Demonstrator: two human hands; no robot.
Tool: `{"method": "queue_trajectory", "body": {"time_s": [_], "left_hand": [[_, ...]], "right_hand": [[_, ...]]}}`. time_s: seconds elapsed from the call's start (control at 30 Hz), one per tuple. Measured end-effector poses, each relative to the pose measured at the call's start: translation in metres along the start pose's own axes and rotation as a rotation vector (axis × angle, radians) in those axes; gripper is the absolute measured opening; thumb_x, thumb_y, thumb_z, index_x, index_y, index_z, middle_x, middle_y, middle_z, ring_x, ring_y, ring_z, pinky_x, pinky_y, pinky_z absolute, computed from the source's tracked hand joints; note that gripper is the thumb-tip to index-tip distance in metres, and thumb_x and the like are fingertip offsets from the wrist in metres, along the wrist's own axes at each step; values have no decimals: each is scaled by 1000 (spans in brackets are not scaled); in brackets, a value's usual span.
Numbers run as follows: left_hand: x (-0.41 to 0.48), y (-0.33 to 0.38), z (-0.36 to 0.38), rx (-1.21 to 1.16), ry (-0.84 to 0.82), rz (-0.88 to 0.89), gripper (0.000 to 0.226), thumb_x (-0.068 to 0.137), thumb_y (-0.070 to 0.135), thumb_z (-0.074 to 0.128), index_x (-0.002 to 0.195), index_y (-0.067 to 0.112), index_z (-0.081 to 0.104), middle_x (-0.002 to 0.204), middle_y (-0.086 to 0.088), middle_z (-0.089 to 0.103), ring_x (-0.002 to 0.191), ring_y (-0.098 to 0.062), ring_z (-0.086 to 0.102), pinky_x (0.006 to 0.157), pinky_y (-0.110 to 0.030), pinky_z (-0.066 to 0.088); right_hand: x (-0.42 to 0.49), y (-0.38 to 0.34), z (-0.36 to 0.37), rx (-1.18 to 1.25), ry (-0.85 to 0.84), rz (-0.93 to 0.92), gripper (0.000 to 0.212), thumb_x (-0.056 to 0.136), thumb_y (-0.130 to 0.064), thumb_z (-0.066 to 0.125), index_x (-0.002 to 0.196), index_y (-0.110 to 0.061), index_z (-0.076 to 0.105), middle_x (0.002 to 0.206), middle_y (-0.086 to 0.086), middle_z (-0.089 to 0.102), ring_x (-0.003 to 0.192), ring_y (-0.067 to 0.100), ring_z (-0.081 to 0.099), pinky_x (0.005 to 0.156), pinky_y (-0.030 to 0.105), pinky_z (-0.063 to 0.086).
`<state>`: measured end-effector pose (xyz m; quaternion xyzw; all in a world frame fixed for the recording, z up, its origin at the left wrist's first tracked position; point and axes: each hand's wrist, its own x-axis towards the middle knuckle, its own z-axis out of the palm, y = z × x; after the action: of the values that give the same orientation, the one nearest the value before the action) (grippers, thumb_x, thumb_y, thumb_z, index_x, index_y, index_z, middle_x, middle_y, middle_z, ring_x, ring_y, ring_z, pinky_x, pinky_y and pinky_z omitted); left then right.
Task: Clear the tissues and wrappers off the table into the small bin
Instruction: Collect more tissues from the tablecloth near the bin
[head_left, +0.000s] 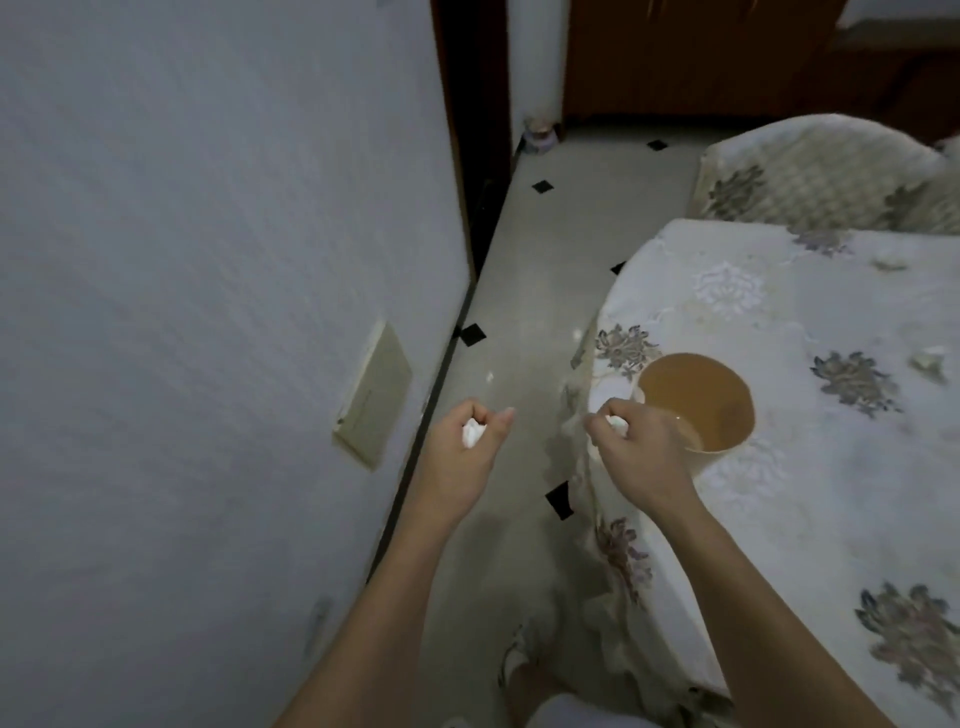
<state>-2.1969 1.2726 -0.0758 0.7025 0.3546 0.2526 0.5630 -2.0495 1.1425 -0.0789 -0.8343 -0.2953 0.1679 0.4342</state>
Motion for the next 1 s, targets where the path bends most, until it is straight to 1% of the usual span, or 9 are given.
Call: {"method": "queue_trajectory", "body": {"time_s": [0.07,0.17,0.3,0.4,0.53,0.67,0.77,0.83,1.0], "left_hand": [[26,6,21,31,-67,14,43,83,48,65,64,16,42,52,-3,40,50,-17,36,51,-36,32],[58,17,50,92,-201,18,38,87,40,66,65,16,46,51,2,44,49,-14,38,51,-33,34],[97,29,87,205,-326,131,29,89,35,66,68,23,50,58,7,51,51,-8,42,51,-26,36],[111,40,113,348,-496,273,16,90,29,63,79,23,53,68,10,51,59,-3,43,53,-18,33],[129,41,148,489,-661,527,6,90,21,57,91,16,55,91,3,57,86,-14,51,75,-30,43],[140,32,178,655,-783,658,12,88,25,54,95,16,54,96,-4,57,90,-25,53,78,-44,48],[141,31,189,657,-799,686,14,88,18,58,101,12,58,98,-8,57,92,-27,53,81,-41,46],[146,32,195,653,-831,699,24,87,16,58,111,12,60,104,-9,57,98,-28,54,85,-35,42],[155,34,201,658,-946,690,58,85,18,65,140,17,46,136,-4,51,126,-21,44,106,-31,33]], "right_hand": [[18,8,-14,-10,67,22,33,88,-26,57,63,-5,55,60,13,54,54,20,47,52,31,31],[38,17,-33,-5,164,91,42,88,-23,59,52,-16,39,48,-3,37,48,11,35,50,30,26],[58,28,-56,-110,295,163,45,85,-18,59,51,-16,30,45,1,31,45,15,33,47,34,23],[57,43,-68,-260,370,262,34,85,-24,58,63,-1,47,52,12,48,51,31,50,47,36,35],[59,46,-74,-410,391,358,24,87,-34,57,93,-16,69,83,6,71,70,26,61,60,31,47],[66,48,-75,-427,389,428,26,87,-36,53,104,-22,68,94,3,71,73,19,55,63,28,42],[67,48,-72,-405,387,442,29,88,-35,54,113,-23,65,99,1,66,86,21,59,68,30,45],[69,48,-71,-340,402,424,28,88,-30,56,114,-23,63,90,0,55,85,21,57,65,30,38],[62,56,-74,-334,420,425,38,82,-34,61,119,-28,56,101,0,54,90,21,57,67,31,44]]}}
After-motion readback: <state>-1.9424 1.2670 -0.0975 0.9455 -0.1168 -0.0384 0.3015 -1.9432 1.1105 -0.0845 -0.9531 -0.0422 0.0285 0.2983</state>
